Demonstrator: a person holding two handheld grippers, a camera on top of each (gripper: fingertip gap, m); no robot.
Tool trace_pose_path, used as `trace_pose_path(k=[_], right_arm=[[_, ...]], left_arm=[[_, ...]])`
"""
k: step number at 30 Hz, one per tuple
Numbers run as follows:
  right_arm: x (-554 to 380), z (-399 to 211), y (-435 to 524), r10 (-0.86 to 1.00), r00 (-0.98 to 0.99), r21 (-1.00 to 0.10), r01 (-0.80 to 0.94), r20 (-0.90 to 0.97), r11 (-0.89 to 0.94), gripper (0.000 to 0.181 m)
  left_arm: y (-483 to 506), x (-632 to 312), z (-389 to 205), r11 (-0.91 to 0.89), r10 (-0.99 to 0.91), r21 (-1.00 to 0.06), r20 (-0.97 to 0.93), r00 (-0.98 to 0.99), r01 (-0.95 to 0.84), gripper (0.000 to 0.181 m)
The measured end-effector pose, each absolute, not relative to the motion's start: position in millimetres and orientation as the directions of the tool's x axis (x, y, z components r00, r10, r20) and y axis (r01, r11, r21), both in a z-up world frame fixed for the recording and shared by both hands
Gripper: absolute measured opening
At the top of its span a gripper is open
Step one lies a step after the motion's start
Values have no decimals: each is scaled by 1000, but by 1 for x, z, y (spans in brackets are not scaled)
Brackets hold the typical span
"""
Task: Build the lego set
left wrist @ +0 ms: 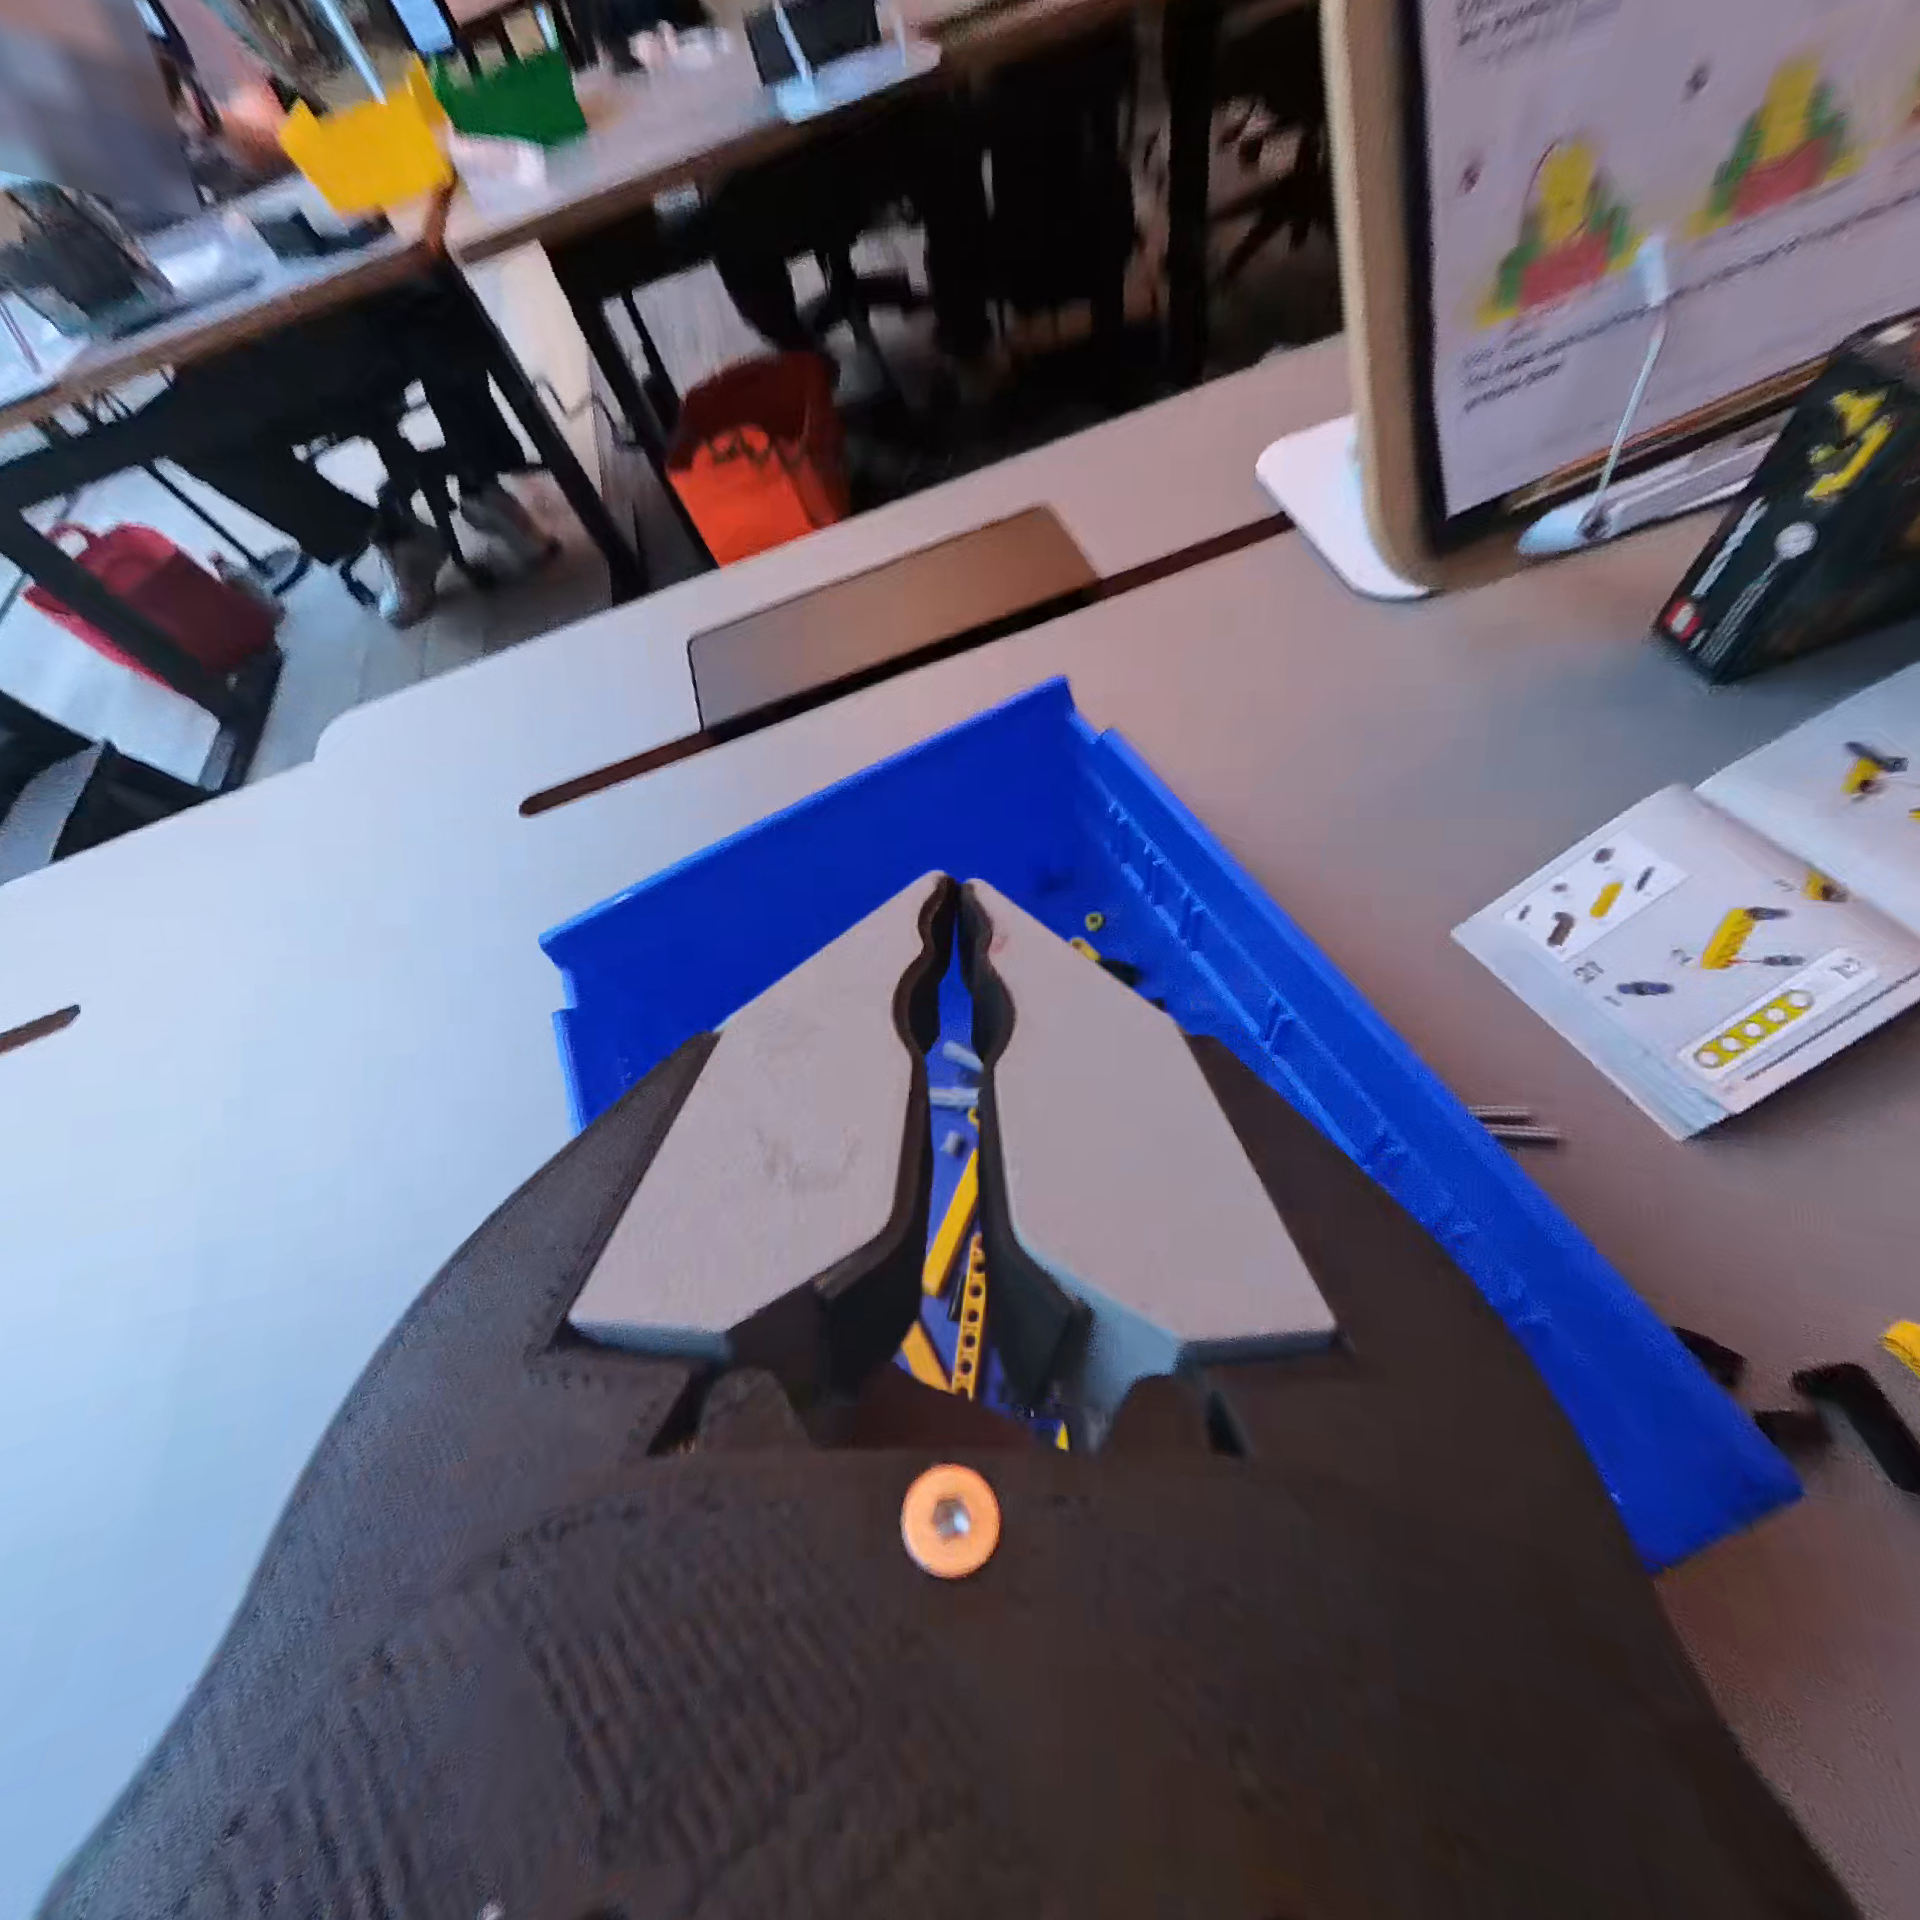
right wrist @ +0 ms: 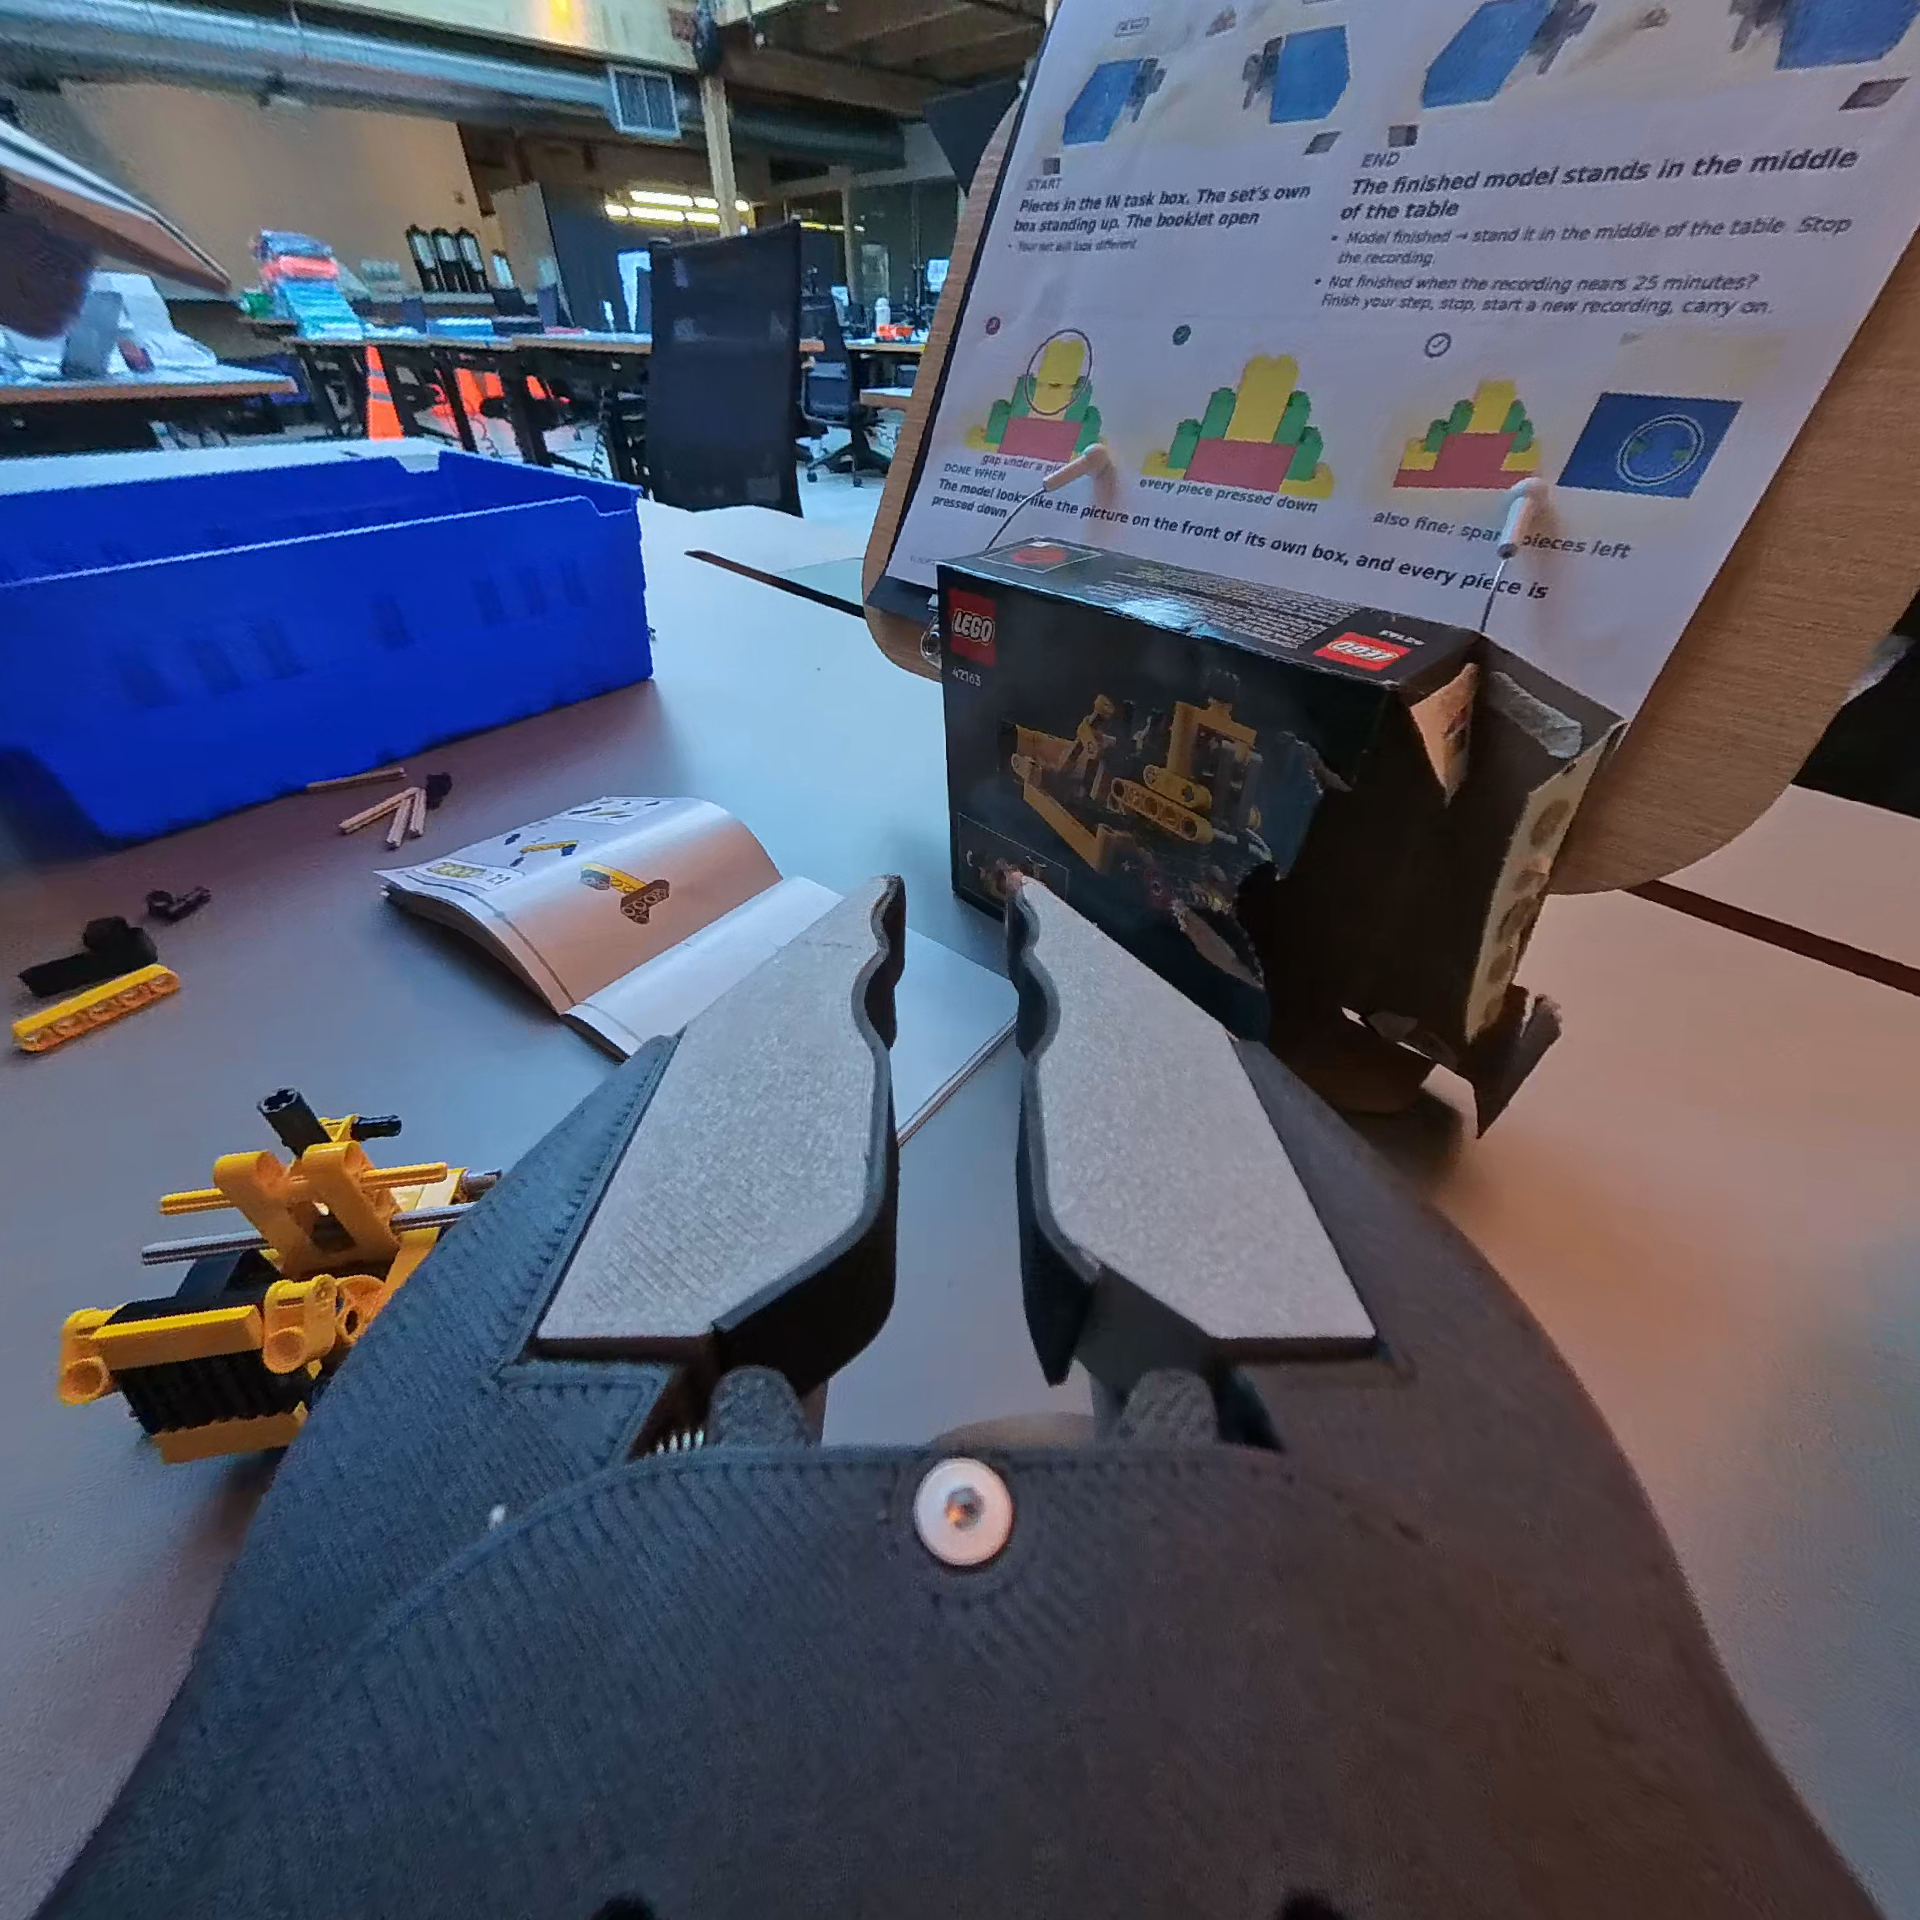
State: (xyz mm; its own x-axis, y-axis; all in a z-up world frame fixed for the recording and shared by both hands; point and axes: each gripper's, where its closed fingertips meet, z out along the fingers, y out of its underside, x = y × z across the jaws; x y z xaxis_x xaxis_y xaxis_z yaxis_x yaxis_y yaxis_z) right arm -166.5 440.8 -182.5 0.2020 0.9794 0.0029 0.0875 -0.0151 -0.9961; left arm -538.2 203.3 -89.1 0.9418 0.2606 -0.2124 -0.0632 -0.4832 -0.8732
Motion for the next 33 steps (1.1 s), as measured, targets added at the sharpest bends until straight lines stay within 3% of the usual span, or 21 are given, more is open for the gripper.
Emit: trace_pose_path(k=[4, 11, 16, 25, 33], right_arm=[[-164, -181, 445, 972, 234, -997, 78, 4, -15, 15], [-164, -184, 447, 970, 244, -995, 95, -2, -26, 17], [-167, -189, 447, 973, 229, -991, 123, -19, -48, 19], [-169, -190, 447, 975, 223, -989, 134, -27, -58, 20], [-171, -194, 446, 978, 206, -985, 156, -39, -72, 20]], left_arm=[[215, -548, -111, -546, 269, -837, -210, 940, -31, 0], [226, -553, -111, -425, 342, -905, -164, 925, -3, 0], [219, -561, -132, -541, 358, -837, -320, 877, -84, 0], [230, -555, -179, -690, 274, -713, -416, 867, -124, 0], [238, -544, -183, -679, 256, -724, -391, 884, -123, 0]])
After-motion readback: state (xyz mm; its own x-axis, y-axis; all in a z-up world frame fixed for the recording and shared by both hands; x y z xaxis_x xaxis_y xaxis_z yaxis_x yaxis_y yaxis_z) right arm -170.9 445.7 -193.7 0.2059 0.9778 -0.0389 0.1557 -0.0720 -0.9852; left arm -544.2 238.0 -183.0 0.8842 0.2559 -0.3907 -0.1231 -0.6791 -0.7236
